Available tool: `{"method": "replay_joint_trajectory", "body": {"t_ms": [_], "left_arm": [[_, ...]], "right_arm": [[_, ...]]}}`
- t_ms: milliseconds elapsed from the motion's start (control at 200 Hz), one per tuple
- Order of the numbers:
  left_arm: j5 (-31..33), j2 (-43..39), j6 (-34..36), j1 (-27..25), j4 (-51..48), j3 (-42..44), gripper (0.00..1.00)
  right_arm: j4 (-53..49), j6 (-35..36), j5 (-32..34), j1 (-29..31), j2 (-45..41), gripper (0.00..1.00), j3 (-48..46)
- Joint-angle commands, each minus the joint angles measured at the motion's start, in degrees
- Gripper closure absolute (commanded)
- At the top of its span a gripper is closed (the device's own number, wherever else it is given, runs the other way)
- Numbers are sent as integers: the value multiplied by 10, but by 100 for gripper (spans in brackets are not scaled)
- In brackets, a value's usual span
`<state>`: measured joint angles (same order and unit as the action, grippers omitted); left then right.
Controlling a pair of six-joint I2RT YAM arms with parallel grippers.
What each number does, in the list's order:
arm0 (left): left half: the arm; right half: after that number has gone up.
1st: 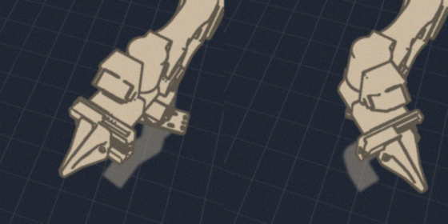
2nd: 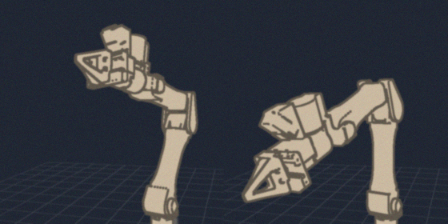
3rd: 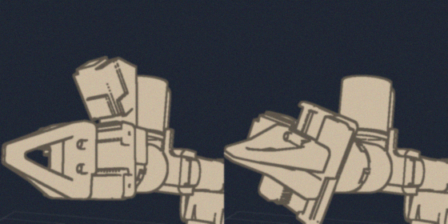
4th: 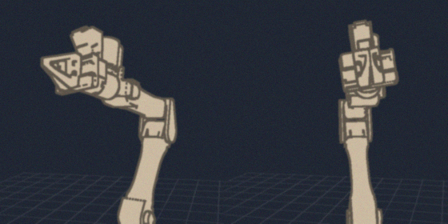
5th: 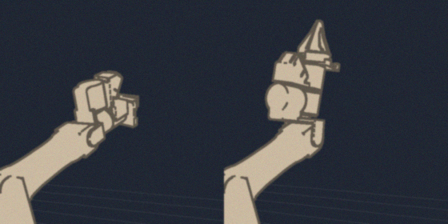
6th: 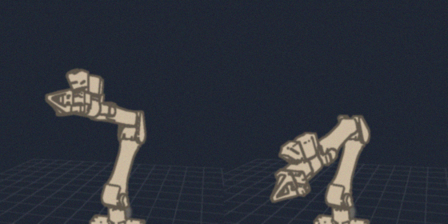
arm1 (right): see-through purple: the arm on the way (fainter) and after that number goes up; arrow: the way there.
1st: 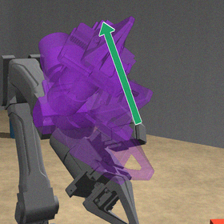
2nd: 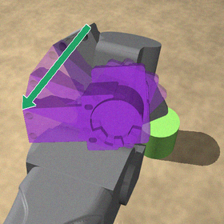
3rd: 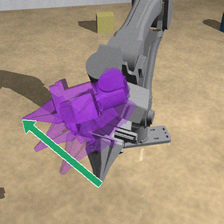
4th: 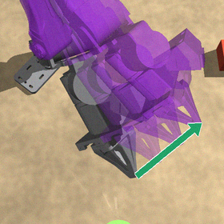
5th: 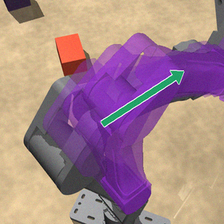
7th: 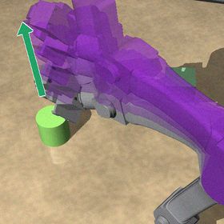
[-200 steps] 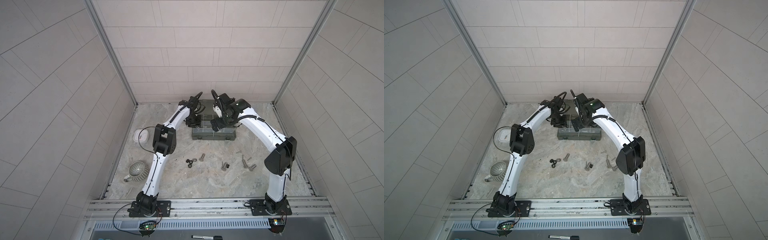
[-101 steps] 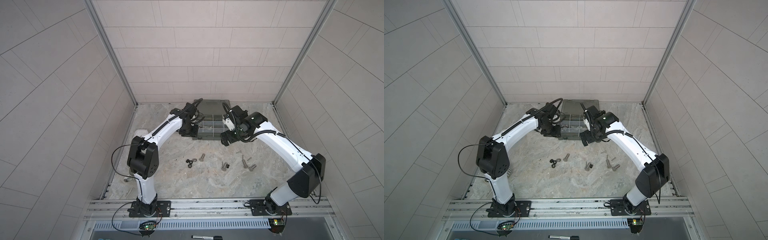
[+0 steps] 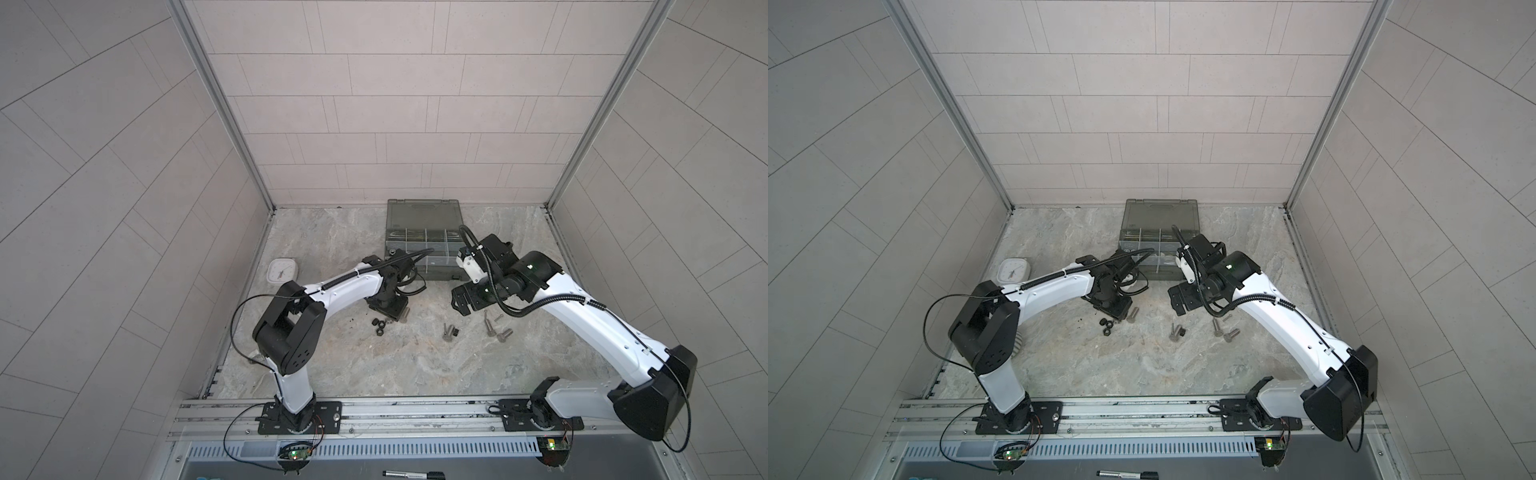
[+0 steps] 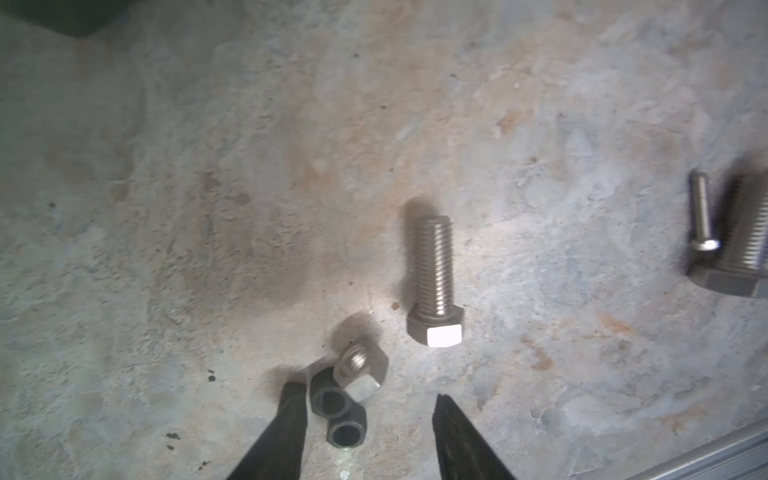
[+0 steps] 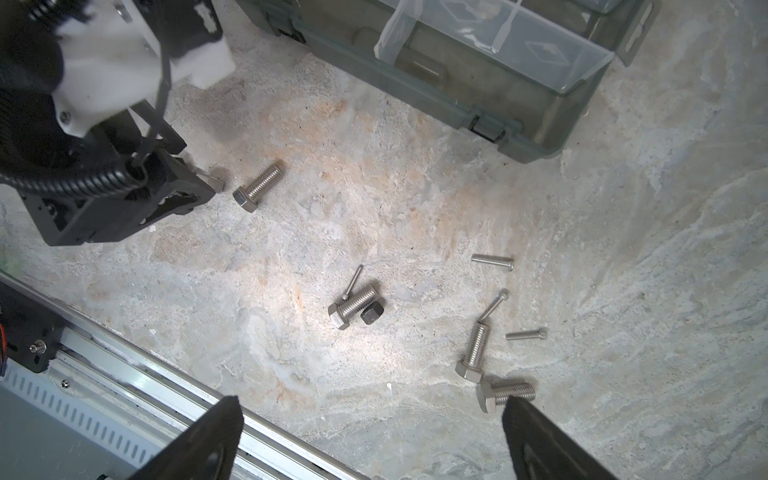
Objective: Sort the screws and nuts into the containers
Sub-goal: 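Move the left gripper back over a silver hex nut beside a bolt, then lower and close the left gripper on the silver hex nut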
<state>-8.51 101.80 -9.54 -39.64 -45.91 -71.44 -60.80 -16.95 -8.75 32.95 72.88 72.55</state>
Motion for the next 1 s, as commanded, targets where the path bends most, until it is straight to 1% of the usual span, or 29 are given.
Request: {"method": "replay_joint_trajectory", "body": {"t_ms": [0, 175, 290, 716, 946, 991], "left_arm": [[18, 1, 15, -3, 11, 11, 45], [26, -3, 18, -11, 18, 32, 45], [36, -2, 32, -13, 23, 47, 45], [25, 33, 47, -13, 45, 50, 47], [26, 50, 57, -13, 43, 39, 61], [25, 52, 58, -13, 43, 39, 66]], "right_arm": [[-2, -15, 4, 1, -32, 1, -21], [7, -23, 15, 2, -71, 1, -56], [22, -28, 26, 1, -95, 1, -71], [15, -22, 38, 2, -83, 1, -61], [14, -24, 43, 1, -84, 1, -63], [13, -24, 44, 1, -84, 1, -64]]}}
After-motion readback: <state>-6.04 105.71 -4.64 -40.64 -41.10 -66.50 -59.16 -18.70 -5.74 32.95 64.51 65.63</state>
